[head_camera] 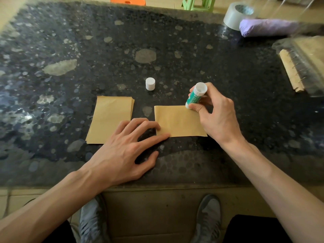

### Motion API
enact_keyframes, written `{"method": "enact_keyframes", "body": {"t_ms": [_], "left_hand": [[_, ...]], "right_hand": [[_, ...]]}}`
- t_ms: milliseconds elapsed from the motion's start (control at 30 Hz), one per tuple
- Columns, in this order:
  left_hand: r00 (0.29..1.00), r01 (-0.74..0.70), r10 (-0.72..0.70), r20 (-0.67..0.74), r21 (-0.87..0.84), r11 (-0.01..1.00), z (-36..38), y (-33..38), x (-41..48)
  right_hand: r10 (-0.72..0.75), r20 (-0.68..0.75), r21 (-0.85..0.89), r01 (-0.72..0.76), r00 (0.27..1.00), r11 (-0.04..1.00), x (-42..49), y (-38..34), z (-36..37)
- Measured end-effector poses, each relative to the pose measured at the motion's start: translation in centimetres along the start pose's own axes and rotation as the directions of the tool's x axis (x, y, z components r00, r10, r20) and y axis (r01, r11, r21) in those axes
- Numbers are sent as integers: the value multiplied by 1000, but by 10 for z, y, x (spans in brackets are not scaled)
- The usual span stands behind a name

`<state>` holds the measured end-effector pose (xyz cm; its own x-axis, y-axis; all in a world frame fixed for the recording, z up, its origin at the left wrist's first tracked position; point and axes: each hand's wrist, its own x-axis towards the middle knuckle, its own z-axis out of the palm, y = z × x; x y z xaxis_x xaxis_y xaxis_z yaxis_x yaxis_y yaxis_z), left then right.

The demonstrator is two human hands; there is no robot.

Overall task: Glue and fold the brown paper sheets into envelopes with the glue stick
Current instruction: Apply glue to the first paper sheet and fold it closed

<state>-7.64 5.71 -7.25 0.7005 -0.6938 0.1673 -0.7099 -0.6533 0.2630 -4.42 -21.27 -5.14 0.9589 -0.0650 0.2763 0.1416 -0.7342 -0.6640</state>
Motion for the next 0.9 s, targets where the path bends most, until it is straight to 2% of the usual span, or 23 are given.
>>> {"method": "enact_keyframes", "body": {"t_ms": [200,367,567,900], "left_hand": [[1000,0,0,-4,1,1000,0,0,0],[1000,-3,3,3,2,1000,1,-1,0],[1000,-3,3,6,4,1000,1,-1,0],[1000,-2,2,1,3,1000,1,-1,0]], "right_hand": [[108,-144,287,-63,984,956,-2,1,-12],[89,-66,331,-62,994,941,-10,-5,-17],[68,95,213,-87,993,973,-17,-5,-19],[35,160,72,-47,986,996,-21,2,-18]]}}
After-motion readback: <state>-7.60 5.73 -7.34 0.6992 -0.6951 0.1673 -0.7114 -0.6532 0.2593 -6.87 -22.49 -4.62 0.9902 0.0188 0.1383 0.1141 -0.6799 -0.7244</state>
